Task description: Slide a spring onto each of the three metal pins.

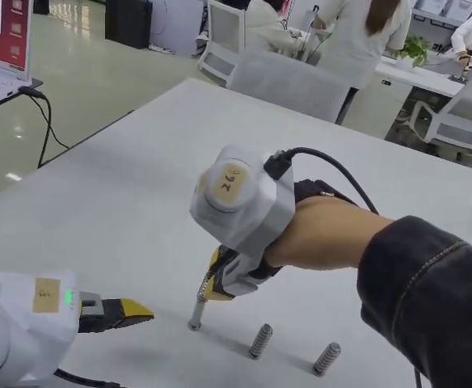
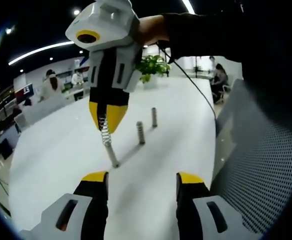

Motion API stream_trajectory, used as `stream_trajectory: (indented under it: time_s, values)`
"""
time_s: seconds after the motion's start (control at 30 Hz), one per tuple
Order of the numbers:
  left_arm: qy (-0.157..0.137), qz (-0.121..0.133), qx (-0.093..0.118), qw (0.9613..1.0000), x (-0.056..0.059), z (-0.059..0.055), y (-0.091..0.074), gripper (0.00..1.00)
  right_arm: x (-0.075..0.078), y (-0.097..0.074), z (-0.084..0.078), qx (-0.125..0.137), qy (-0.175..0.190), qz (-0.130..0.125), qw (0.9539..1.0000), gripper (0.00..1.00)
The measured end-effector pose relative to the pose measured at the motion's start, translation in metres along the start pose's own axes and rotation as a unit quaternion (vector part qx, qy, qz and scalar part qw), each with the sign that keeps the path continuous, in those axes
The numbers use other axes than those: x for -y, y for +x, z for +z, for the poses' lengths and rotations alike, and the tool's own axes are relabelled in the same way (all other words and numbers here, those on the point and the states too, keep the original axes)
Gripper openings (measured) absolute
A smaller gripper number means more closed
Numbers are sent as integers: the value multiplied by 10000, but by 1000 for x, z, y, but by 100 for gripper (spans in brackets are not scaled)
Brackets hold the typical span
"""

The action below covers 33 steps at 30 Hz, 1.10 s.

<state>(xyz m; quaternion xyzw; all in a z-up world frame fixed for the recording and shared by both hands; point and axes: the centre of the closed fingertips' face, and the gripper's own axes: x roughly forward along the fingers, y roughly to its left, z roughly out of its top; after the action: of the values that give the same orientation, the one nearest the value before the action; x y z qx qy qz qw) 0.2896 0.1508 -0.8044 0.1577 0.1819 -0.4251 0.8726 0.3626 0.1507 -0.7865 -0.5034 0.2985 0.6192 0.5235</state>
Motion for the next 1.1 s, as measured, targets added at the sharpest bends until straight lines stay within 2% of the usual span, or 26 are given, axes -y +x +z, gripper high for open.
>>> stream_trajectory:
  time_s: [0.43,0.83,1.1]
  values:
    - [-63,79,132,9999,-3,4,-1,50,0,10,-4,-98,66,121,9999,8]
    - [-278,217,312,9989,-10,8,-4,51,-2,25,-8,-167,143,246,9995,8]
    - [-339,236,321,9986,-11,8,-5,51,-4,35,-12,-201,223,301,9991,8]
